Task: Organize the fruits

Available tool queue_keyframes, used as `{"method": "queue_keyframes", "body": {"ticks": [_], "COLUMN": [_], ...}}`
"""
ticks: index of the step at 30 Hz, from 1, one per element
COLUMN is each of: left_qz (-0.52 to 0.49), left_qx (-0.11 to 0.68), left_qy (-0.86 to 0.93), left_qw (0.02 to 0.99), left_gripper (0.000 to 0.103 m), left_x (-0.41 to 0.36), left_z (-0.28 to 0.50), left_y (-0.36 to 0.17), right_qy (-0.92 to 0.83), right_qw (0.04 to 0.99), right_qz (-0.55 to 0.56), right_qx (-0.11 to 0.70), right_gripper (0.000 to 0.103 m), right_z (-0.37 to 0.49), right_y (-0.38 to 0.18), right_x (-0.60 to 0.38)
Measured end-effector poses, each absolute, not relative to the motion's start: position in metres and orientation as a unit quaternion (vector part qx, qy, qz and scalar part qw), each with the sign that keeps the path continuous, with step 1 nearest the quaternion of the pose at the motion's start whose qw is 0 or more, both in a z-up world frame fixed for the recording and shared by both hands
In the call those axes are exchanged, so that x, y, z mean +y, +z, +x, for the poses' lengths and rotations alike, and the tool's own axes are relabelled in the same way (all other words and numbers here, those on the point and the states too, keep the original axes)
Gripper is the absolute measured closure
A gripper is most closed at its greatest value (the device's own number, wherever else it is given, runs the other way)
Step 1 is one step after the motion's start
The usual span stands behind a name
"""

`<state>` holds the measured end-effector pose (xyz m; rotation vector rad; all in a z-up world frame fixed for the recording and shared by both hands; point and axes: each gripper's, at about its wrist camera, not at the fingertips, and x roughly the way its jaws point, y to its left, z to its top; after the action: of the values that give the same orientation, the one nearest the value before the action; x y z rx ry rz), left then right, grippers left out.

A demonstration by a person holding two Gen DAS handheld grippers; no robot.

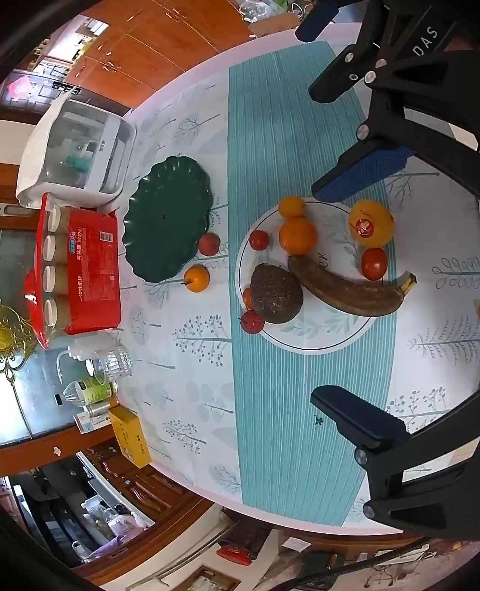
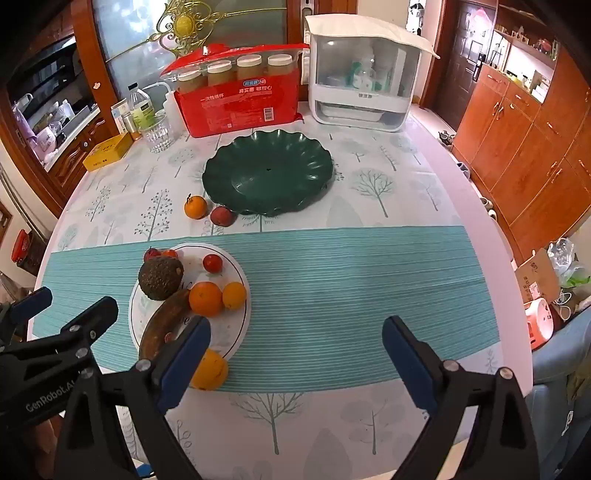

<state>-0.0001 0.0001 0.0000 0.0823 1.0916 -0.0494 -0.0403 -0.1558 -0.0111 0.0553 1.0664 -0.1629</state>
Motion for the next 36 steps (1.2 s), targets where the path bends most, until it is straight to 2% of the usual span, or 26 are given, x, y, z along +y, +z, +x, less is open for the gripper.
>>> {"method": "queue_keyframes", "body": {"ticks": [36], "left_qz": [0.023], "left_qx": [0.495], "left_qy": [-0.038], "left_qw": [0.867], "left_gripper": [0.009], "left_x": [-0.005], "left_z": [-0.019], "left_y": [0.015], "right_qy": [-0.079], "right_qw": [0.871], "right_qz": [0.029], "right_qx": [0.485], "right_gripper": [0.008], "right_z": [-0.060], "right_y": [0.000], "right_x": [-0.157]}}
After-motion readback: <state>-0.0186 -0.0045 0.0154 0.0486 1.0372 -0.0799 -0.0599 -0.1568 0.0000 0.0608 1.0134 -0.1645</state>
